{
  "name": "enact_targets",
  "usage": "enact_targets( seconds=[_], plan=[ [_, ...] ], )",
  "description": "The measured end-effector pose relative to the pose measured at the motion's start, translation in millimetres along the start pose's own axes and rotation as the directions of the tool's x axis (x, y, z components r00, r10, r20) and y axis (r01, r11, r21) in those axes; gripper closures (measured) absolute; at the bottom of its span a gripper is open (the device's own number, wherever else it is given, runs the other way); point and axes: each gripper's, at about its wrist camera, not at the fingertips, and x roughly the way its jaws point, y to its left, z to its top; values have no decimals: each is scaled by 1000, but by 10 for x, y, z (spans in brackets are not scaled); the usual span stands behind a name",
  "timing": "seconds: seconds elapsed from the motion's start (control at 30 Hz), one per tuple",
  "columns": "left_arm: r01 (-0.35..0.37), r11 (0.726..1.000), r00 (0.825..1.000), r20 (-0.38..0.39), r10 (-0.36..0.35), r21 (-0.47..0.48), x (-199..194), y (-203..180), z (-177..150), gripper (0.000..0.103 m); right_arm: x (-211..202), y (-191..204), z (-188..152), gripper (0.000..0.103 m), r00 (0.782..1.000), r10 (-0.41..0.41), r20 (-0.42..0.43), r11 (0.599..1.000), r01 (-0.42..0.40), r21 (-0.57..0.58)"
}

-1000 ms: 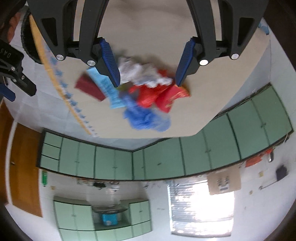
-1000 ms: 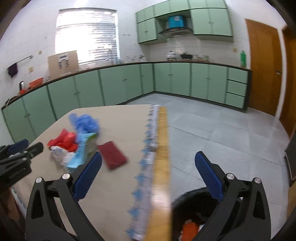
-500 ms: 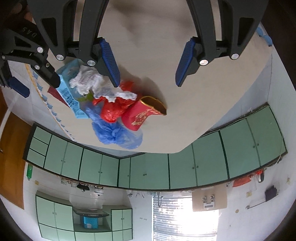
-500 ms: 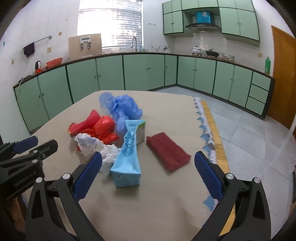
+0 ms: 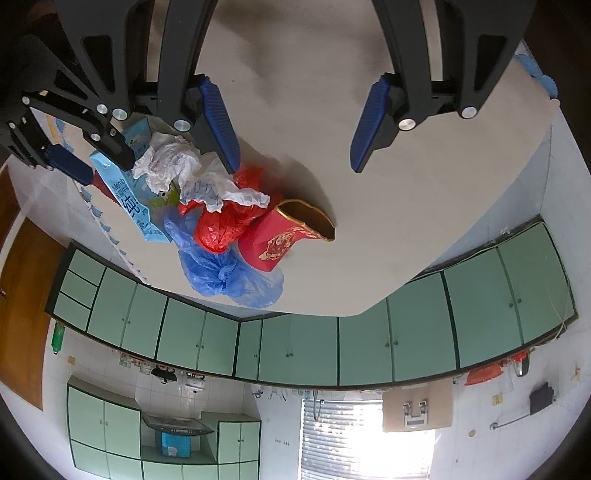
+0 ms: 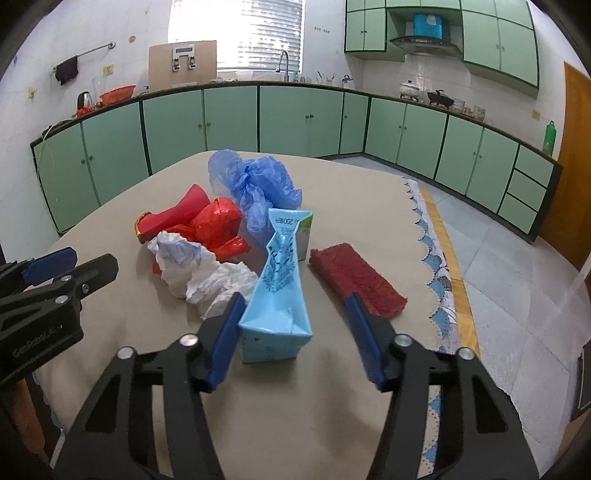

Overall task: Collect trash
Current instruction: 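Grasp the blue milk carton with the right tool and lift it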

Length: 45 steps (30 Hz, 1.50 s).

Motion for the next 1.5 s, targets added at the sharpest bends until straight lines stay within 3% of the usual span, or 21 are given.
enact_targets(
  seconds=[0.27, 0.33, 0.4, 0.87, 1.0, 1.23, 1.3, 1.5],
  plan=[
    [-2, 1000, 1000, 0, 2, 6, -5, -13, -2, 42, 189, 11, 45, 49, 997, 14, -71, 1000, -13, 23],
    [-2, 1000, 1000, 0, 2, 6, -7, -16, 0, 42, 229, 5, 46, 54, 996, 15, -91, 999, -12, 29],
    [-3, 1000, 1000, -2, 3, 9, -4, -19, -2, 42, 243, -10, 47, 69, 995, 28, -97, 999, -24, 39],
    [51, 998, 999, -6, -51, 32, -38, -292, 37, 42, -124, -150, 126, 70, 998, 69, 7, 997, -69, 26],
    [66, 997, 998, -14, -65, 44, -2, -415, 52, 42, -126, -233, 89, 70, 995, 98, -8, 995, -98, 36],
    [42, 998, 999, -14, -42, 42, 21, -386, 60, 42, -55, -239, 23, 66, 993, 101, -53, 995, -100, 17],
    [32, 999, 999, -16, -31, 34, 31, -337, 69, 42, -56, -218, 49, 48, 994, 96, -46, 995, -96, 12],
    [23, 1000, 1000, -21, -23, 18, 52, -245, 65, 42, 26, -153, 171, 47, 995, 90, -45, 996, -91, -1]
  ],
)
